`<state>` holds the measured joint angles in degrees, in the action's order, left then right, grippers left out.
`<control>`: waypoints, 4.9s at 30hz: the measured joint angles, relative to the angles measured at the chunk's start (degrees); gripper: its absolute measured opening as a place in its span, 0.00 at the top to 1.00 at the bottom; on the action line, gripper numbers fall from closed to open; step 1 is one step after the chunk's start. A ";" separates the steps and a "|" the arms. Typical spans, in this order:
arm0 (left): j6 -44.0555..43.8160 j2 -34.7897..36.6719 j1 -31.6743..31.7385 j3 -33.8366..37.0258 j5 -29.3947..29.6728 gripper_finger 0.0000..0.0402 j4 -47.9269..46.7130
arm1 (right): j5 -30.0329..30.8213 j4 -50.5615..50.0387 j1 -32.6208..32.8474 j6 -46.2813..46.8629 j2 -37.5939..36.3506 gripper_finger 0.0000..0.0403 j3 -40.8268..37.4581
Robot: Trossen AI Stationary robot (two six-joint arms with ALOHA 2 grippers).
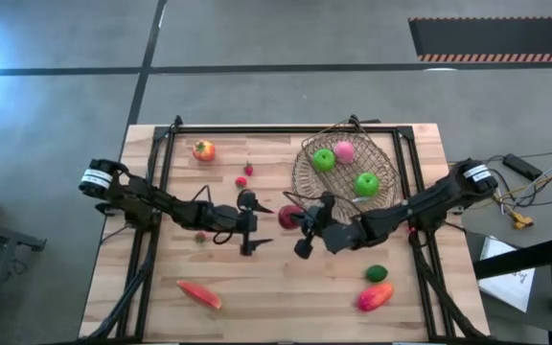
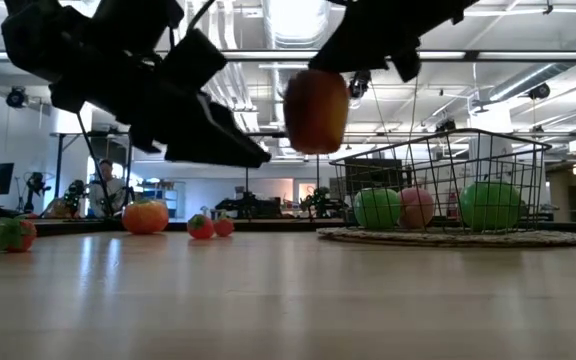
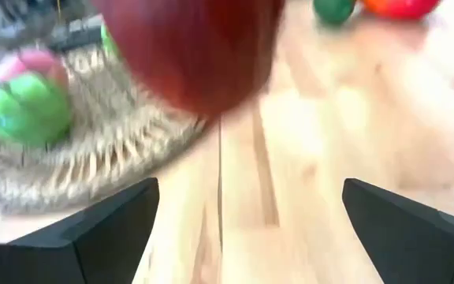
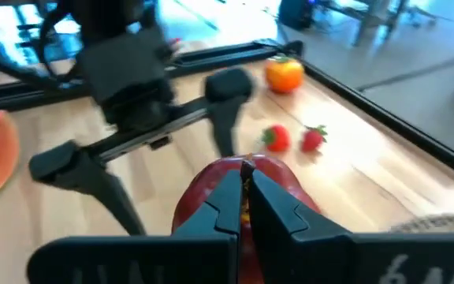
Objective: Build produce basket
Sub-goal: Put the red apple into the gold wire basket, then put the mango into the gold wire basket
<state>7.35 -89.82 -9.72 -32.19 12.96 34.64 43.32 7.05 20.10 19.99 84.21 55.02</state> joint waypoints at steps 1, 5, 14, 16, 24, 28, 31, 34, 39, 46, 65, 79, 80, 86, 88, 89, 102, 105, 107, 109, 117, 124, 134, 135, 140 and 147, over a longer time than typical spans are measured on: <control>-0.94 0.00 0.00 0.08 0.56 0.04 -0.98 | 0.82 -1.93 0.00 0.89 -1.04 0.98 0.00; -4.40 -0.37 0.00 0.29 1.99 0.04 -2.74 | 5.18 -9.00 -0.07 3.27 -6.31 0.98 0.00; -10.12 -0.98 -0.29 0.29 2.55 0.04 -0.87 | 13.87 -29.95 -8.86 9.89 -21.35 0.98 -1.66; -10.16 -0.98 -0.60 0.29 2.53 0.04 0.13 | 13.89 -34.32 -12.66 13.59 -23.65 0.98 -3.59; -10.14 -0.98 -1.25 0.29 2.53 0.04 1.61 | 12.08 -32.20 -23.64 19.96 -28.03 0.98 -15.75; -10.14 -1.01 -1.26 0.29 2.53 0.04 1.92 | 10.80 -23.69 -26.05 20.03 -27.94 0.98 -21.67; -10.12 -1.01 -1.27 0.29 2.53 0.04 2.36 | 9.25 -18.16 -27.21 19.39 -27.52 0.98 -24.88; -10.14 -1.01 -1.27 0.29 2.53 0.04 2.38 | 9.11 -16.68 -28.08 19.62 -27.47 0.98 -26.96; -10.14 -1.01 -1.27 0.29 2.53 0.04 2.42 | 9.16 -16.78 -28.40 20.03 -27.44 0.98 -28.61; -10.14 -1.01 -1.27 0.29 2.53 0.04 2.57 | 9.22 -16.77 -28.39 19.05 -27.41 0.98 -29.43; -10.18 -1.01 -1.33 0.29 2.53 0.04 2.60 | 8.75 -17.07 -28.39 25.92 -27.41 0.98 -33.70; -10.19 -1.01 -1.76 0.29 2.51 0.04 2.45 | 8.35 -21.29 -28.39 19.20 -27.41 0.66 -26.92; -10.19 -1.01 -1.85 0.29 2.51 0.04 2.42 | 7.99 -22.35 -28.39 18.78 -27.41 0.64 -26.17; -10.16 -1.01 -2.38 0.29 2.51 0.04 2.40 | 7.25 -29.79 -27.55 18.35 -27.41 0.58 -20.48; -10.17 -1.01 -2.51 0.29 2.52 0.04 2.38 | 7.58 -31.75 -26.83 18.76 -27.41 0.58 -18.50; -10.16 -1.01 -2.55 0.29 2.51 0.04 2.34 | 8.01 -32.56 -26.32 18.96 -27.41 0.59 -17.52; -10.16 -1.01 -3.15 0.31 2.65 0.04 2.03 | 16.87 -30.41 -5.89 16.20 -25.53 0.69 -12.07; -10.16 -1.01 -3.15 0.31 2.79 0.04 2.03 | 16.78 -24.80 2.29 13.53 -22.79 0.72 -12.07; -10.16 -1.01 -3.15 0.31 2.79 0.04 2.03 | 16.75 -21.52 7.78 13.00 -20.34 0.74 -11.77; -10.16 -1.01 -3.15 0.31 2.79 0.04 2.05 | 16.71 -21.51 12.92 14.24 -17.32 0.77 -9.84; -10.16 -1.01 -3.15 0.34 2.79 0.04 2.25 | 5.93 -28.32 26.98 25.16 -1.26 0.87 7.17; -10.35 -1.01 -3.15 0.34 3.09 0.04 2.42 | -10.11 -60.44 35.20 64.26 12.53 0.93 26.56; -13.05 -1.01 -3.13 0.34 6.70 0.04 2.42 | -34.41 -87.97 43.37 106.49 22.52 0.85 40.03; -13.04 -1.01 -3.13 0.34 6.70 0.04 2.41 | -34.66 -87.21 43.73 107.00 22.48 0.82 40.06; -13.02 -1.01 -3.13 0.34 6.70 0.04 2.42 | -39.03 -87.08 44.02 108.06 19.92 0.66 38.93; -12.98 -1.01 -3.13 0.34 6.68 0.04 2.37 | -43.38 -88.44 42.65 94.09 14.55 0.52 34.54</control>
<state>-5.63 -90.83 -12.84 -31.86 19.64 37.01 -0.07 -81.39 62.75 114.08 98.75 89.56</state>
